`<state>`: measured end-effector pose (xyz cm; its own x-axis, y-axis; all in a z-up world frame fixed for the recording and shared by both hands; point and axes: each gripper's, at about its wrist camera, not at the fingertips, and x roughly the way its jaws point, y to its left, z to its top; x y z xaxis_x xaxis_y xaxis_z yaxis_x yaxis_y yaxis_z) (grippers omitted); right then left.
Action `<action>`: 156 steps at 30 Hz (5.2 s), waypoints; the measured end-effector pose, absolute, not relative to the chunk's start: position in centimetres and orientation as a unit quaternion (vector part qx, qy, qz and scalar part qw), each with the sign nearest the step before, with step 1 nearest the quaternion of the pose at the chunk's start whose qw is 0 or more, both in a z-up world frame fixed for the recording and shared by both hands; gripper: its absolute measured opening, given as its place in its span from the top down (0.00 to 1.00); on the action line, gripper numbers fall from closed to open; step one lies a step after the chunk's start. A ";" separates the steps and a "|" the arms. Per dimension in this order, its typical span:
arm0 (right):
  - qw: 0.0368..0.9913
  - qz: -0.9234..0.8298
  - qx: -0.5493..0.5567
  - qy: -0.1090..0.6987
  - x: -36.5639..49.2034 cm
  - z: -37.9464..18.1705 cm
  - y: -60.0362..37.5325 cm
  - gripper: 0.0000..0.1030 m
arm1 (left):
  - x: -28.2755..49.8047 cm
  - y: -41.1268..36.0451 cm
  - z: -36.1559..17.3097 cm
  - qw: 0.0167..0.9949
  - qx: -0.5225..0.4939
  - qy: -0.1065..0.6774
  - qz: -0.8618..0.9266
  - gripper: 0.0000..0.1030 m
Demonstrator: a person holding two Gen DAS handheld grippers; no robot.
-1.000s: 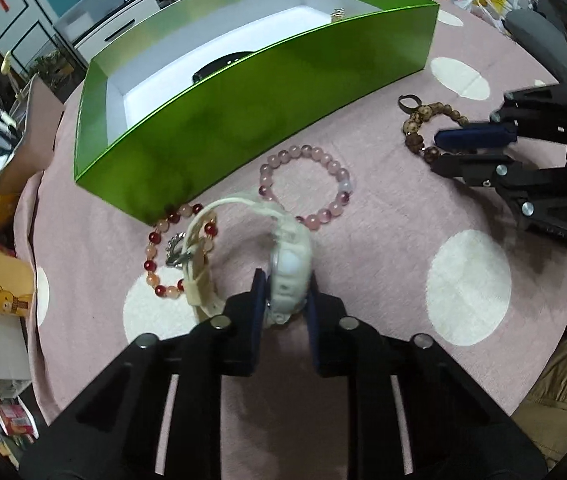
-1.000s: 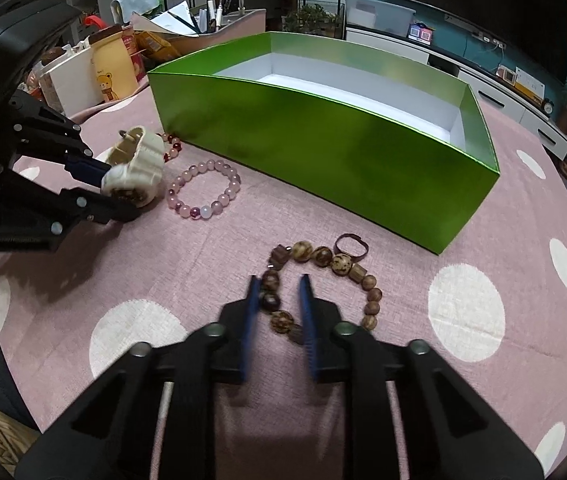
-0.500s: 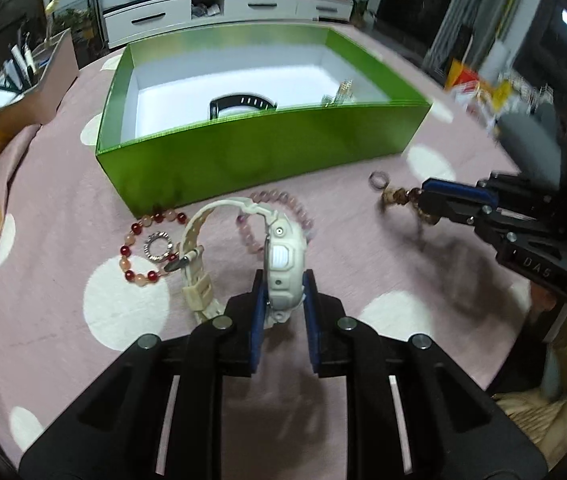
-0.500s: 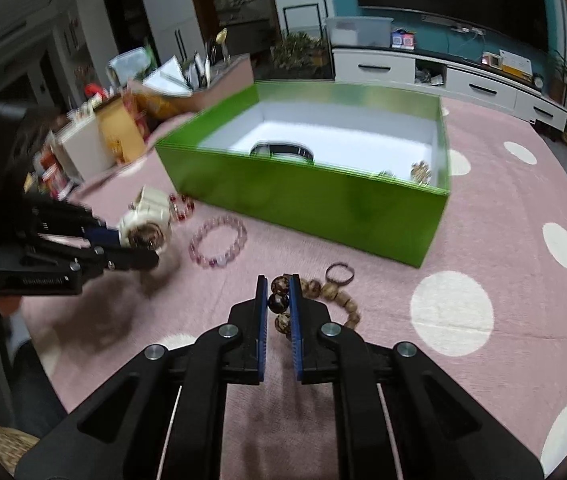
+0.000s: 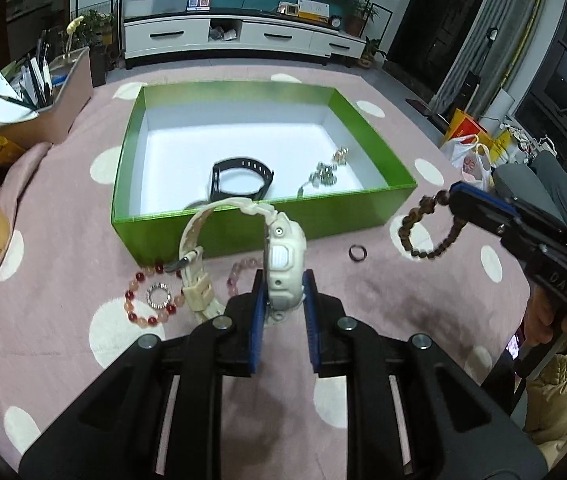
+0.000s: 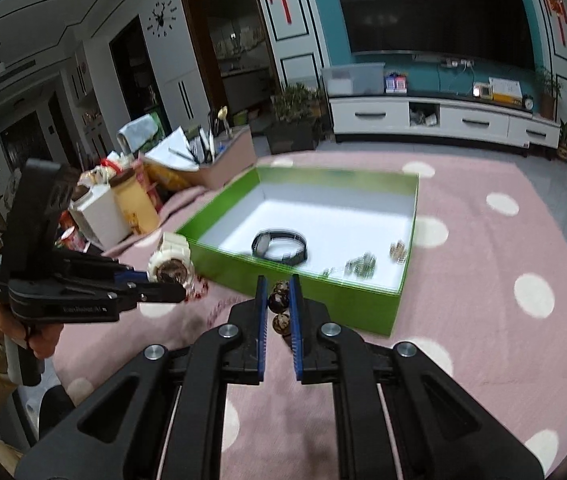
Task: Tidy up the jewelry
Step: 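Carry the white watch and wooden-bead bracelet into the green box and release both, then withdraw both tools from the box toward the remaining bracelets and rings, then grasp the red-and-peach bead bracelet with the left tool while the right tool grasps the dark ring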
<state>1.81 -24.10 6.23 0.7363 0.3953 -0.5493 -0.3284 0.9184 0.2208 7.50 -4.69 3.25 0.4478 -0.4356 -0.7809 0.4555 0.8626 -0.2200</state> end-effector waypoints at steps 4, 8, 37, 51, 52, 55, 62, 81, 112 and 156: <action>0.937 0.186 0.051 0.290 2.9 7.7 -24.8 0.90 | 8.6 -4.9 4.2 0.855 0.011 0.451 -0.255 0.83; 0.943 0.172 0.047 0.281 4.5 8.6 -25.3 0.90 | 10.3 -5.0 4.9 0.861 0.003 0.447 -0.243 0.83; 0.931 0.092 0.038 0.352 19.1 3.4 -25.7 0.90 | 26.4 -7.6 0.4 0.846 -0.015 0.509 -0.160 0.79; 0.934 0.072 0.071 0.344 16.3 4.0 -28.2 0.56 | 24.1 -5.1 3.7 0.870 -0.032 0.464 -0.165 0.55; 0.935 0.073 0.070 0.341 15.5 4.2 -28.4 0.56 | 23.6 -4.7 4.1 0.873 -0.032 0.459 -0.163 0.54; 0.936 0.074 0.071 0.337 13.7 4.5 -28.7 0.56 | 22.0 -3.8 5.1 0.878 -0.035 0.449 -0.162 0.53; 0.935 0.072 0.073 0.339 9.8 4.6 -29.0 0.56 | 18.0 -2.4 5.9 0.883 -0.032 0.441 -0.156 0.49; 0.923 0.086 0.086 0.365 2.3 3.2 -27.2 0.48 | 8.4 -1.9 4.3 0.877 -0.001 0.464 -0.129 0.24; 0.907 0.088 0.089 0.402 -2.2 0.7 -23.1 0.22 | 2.2 0.8 1.1 0.868 -0.040 0.483 -0.108 0.12; 0.893 0.079 0.077 0.437 2.8 -3.0 -23.0 0.22 | 7.2 4.6 -2.4 0.871 -0.088 0.475 -0.088 0.37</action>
<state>2.80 -23.00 -2.98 0.6052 0.2091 -0.7681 -0.0745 0.9755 0.2069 7.20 4.61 -2.39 0.5339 -0.2358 -0.8120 0.0696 0.9693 -0.2357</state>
